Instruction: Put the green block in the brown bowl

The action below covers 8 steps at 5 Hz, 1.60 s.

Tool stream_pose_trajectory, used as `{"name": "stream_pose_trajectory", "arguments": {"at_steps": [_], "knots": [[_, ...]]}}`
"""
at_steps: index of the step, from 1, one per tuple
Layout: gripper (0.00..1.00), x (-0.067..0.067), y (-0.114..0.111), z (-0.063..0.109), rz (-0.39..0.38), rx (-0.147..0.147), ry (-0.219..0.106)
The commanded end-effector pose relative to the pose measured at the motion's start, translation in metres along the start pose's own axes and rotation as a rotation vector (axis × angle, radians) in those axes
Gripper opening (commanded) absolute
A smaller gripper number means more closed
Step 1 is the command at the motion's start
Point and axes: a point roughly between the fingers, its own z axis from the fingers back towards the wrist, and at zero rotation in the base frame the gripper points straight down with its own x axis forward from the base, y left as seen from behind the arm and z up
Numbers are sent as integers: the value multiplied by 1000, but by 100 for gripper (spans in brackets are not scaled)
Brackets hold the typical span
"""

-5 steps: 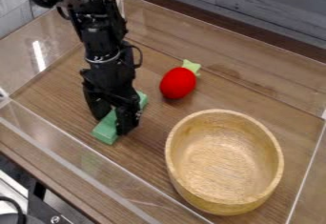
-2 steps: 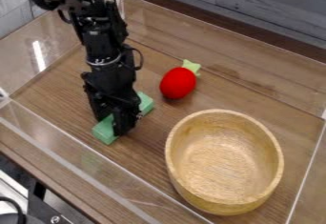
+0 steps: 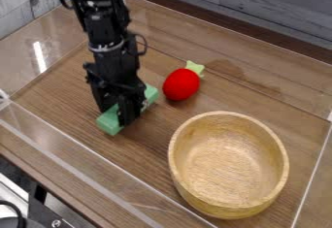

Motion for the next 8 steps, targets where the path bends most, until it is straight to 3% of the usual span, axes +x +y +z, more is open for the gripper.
{"name": "stream_pose_trajectory", "arguments": {"at_steps": [1, 2, 3, 5, 6, 8], "knots": [[0, 29, 11, 44, 61, 22, -118], [0, 55, 23, 68, 97, 13, -178], [0, 79, 45, 73, 127, 27, -203], [0, 96, 83, 44, 133, 58, -196], [0, 104, 90, 29, 132, 70, -182], [0, 103, 91, 21, 143, 70, -161]]}}
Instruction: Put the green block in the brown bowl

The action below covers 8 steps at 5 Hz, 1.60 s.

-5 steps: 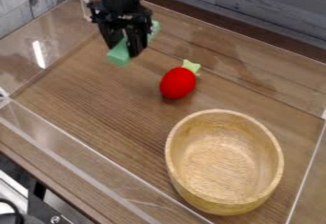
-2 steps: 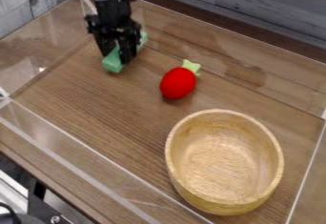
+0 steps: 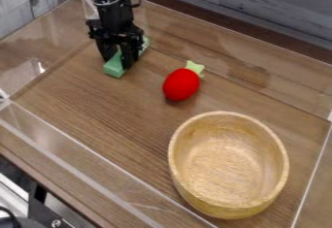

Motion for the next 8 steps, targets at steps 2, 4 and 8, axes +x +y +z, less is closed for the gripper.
{"name": "stream_pose_trajectory", "arguments": {"at_steps": [2, 4, 8], "knots": [[0, 8, 4, 13, 3, 23, -36], [0, 6, 5, 9, 13, 22, -17], [0, 2, 6, 0, 33, 21, 21]]}}
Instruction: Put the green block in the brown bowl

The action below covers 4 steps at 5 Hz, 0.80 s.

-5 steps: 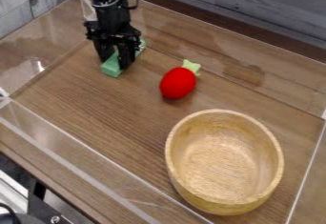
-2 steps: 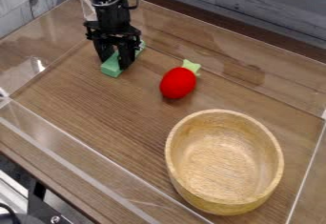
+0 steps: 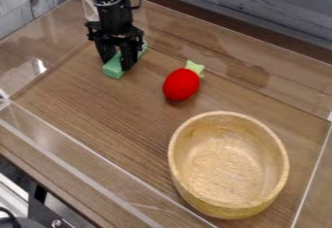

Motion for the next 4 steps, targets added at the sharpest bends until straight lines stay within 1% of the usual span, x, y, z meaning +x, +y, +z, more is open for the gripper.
{"name": "stream_pose_trajectory", "arguments": {"at_steps": [1, 4], "knots": [[0, 0, 1, 11, 4, 5, -12], [0, -7, -4, 27, 24, -14, 11]]}}
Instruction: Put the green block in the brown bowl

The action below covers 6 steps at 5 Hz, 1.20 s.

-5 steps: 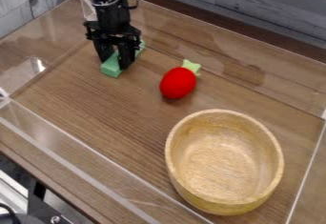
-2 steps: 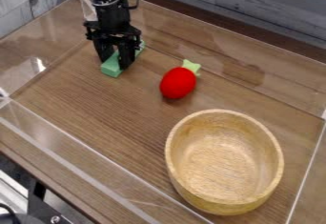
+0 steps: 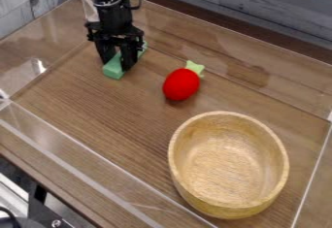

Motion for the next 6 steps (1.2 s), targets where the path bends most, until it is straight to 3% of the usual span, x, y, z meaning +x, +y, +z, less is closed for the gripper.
{"name": "stream_pose_trajectory", "arguments": {"at_steps": [1, 4, 5, 6], "knots": [[0, 2, 0, 30, 12, 15, -59], [0, -7, -6, 54, 31, -10, -49], [0, -15, -19, 89, 22, -34, -89], [0, -26, -46, 116, -8, -66, -103]]}}
